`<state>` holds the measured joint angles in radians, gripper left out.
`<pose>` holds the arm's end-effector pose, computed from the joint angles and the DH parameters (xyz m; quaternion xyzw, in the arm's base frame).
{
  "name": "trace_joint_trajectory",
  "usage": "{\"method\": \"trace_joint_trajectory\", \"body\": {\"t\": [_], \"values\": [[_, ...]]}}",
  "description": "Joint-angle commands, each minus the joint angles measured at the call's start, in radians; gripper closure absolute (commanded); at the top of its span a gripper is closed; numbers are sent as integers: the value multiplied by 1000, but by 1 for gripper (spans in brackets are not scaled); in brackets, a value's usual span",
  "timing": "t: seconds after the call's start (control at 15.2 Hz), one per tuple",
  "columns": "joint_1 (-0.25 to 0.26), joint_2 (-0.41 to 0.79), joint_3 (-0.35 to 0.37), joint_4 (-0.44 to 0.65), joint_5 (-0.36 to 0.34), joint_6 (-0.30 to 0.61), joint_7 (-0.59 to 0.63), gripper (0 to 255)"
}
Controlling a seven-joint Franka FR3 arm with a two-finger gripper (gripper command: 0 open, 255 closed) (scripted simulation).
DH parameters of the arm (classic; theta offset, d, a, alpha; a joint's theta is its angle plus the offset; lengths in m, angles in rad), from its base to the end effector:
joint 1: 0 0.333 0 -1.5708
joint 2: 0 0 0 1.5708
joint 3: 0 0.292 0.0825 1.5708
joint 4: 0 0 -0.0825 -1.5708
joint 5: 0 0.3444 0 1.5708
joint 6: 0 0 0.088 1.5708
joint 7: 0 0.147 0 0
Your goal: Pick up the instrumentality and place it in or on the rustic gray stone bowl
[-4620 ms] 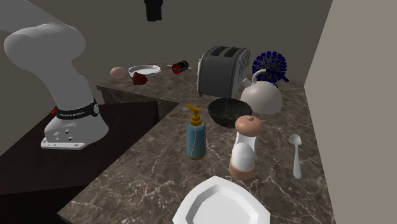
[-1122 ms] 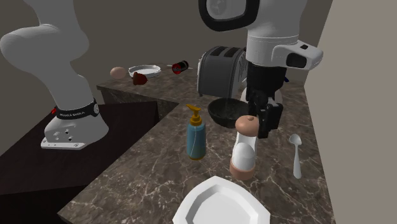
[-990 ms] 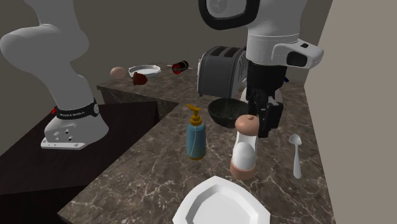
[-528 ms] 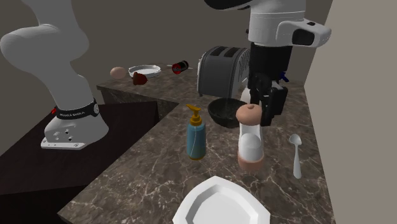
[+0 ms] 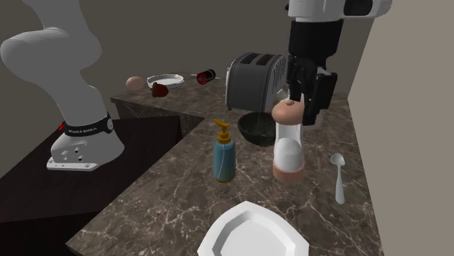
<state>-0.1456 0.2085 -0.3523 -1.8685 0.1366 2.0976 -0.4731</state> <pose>0.5122 -0.2580 0.3685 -0.9987 0.0416 -0.0267 0.0130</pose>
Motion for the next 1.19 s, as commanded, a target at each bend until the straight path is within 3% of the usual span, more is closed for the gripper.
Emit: {"method": "trace_joint_trajectory", "body": {"t": [0.0, 0.79, 1.12], "values": [[2, -11, -1, 13, -6, -24, 6, 255], [4, -49, -6, 124, -27, -169, 25, 255], [73, -119, 39, 84, -62, -187, 148, 255]]}}
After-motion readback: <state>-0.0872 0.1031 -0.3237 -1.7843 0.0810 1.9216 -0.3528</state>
